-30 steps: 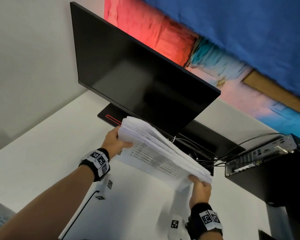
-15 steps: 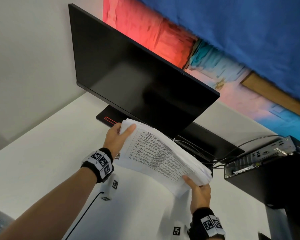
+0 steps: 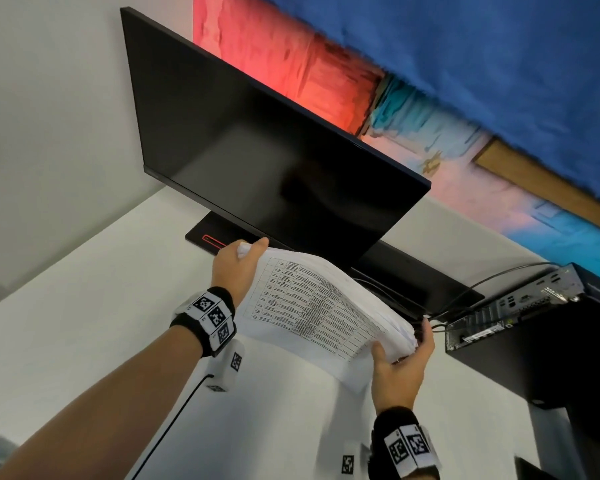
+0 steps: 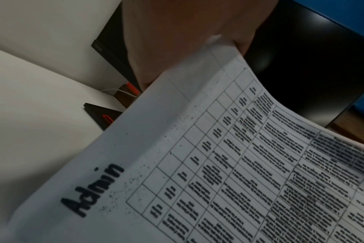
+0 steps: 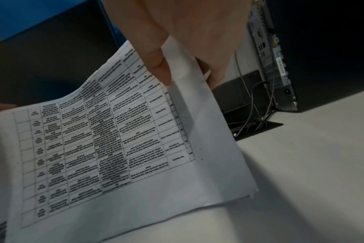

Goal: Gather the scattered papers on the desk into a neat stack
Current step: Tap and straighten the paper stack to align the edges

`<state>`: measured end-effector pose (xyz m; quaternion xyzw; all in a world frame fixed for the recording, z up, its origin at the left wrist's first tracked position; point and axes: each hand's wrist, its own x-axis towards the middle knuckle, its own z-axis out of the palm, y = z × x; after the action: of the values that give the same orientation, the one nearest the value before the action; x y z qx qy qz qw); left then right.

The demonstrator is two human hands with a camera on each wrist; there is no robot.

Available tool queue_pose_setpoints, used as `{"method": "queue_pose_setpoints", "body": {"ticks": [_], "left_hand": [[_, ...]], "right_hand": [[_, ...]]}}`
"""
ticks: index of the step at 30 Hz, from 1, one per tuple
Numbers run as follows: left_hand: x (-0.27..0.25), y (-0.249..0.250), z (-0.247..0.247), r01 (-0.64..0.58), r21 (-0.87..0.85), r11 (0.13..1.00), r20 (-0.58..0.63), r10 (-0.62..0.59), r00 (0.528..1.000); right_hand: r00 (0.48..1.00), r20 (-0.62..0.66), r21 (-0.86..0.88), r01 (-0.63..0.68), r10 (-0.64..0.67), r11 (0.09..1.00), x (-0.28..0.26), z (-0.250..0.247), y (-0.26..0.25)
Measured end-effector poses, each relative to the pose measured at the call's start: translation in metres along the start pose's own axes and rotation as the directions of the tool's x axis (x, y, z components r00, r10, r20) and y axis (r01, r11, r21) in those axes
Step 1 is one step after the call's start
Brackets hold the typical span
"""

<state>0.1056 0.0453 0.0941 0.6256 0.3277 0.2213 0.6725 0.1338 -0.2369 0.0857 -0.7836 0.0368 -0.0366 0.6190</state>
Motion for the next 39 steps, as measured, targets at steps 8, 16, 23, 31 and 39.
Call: {"method": "queue_pose_setpoints", "body": {"ticks": [8,16,23,31,39], "left_hand": [[0.004,-0.020,-0.023,0.088,0.097,0.991,0.201,-0.106,0.974],[-0.009,-0.030,-0.013,0.156,0.059,0.986,0.241,-0.165,0.956],[-0.003,-0.031,-0.016,0.079,0.016,0.997,0.205,-0.081,0.975],[-0.008,-0.062,-0.032,0.147,0.182,0.972,0.314,-0.199,0.928],[-0.002,-0.059,-0.034,0.088,0.066,0.994,0.176,-0.098,0.980]], "right_hand": [[0.947,0.080,0.087,-0.318,0.311,0.944,0.016,-0.012,0.014],[0.955,0.088,0.068,-0.288,0.282,0.955,0.013,-0.005,0.027],[0.958,0.030,0.149,-0.285,0.284,0.947,0.016,-0.010,0.038],[0.941,0.108,0.076,-0.329,0.320,0.941,0.015,-0.014,0.041],[0.924,0.087,0.109,-0.381,0.373,0.918,0.016,-0.017,0.040]]}}
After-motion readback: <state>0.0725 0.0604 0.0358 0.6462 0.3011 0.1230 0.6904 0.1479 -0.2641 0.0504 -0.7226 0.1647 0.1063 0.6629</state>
